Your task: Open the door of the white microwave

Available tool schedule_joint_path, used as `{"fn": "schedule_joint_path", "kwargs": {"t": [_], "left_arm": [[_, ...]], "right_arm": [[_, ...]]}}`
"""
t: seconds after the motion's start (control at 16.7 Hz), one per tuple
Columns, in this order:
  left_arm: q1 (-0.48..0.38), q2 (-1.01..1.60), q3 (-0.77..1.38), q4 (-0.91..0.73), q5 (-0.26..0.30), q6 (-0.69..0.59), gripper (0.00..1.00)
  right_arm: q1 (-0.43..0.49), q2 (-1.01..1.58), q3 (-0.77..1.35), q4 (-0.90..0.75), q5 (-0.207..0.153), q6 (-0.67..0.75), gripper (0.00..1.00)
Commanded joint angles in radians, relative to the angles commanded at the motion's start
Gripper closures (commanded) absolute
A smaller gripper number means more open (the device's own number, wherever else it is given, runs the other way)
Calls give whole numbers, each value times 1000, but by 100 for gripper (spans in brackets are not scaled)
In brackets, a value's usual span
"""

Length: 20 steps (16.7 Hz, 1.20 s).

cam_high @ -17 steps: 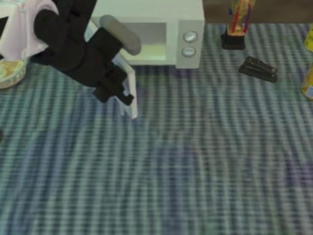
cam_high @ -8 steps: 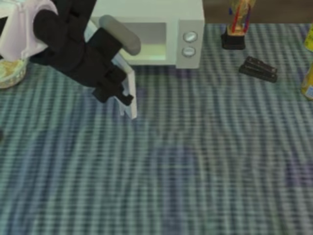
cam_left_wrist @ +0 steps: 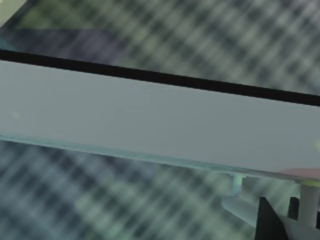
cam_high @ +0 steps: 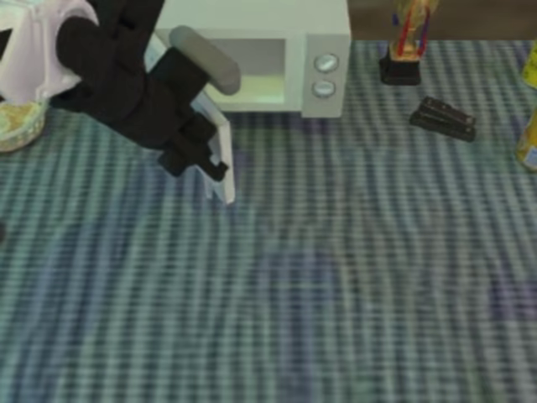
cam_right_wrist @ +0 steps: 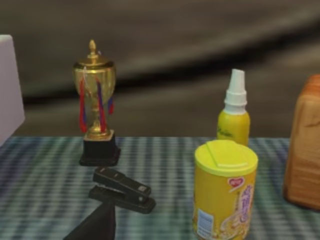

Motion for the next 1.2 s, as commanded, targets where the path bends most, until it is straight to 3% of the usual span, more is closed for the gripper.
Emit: {"fn": "schedule_joint_path", "kwargs": {"t": [0.54, 0.96, 1.2], "left_arm": [[-3, 1, -3, -2, 7, 0, 100], [58, -17, -13, -42, 71, 149, 100], [63, -17, -15, -46, 76, 159, 100]], "right_arm": [[0, 0, 0, 0, 0, 0, 0], [0, 0, 0, 0, 0, 0, 0], [0, 0, 0, 0, 0, 0, 0]]}}
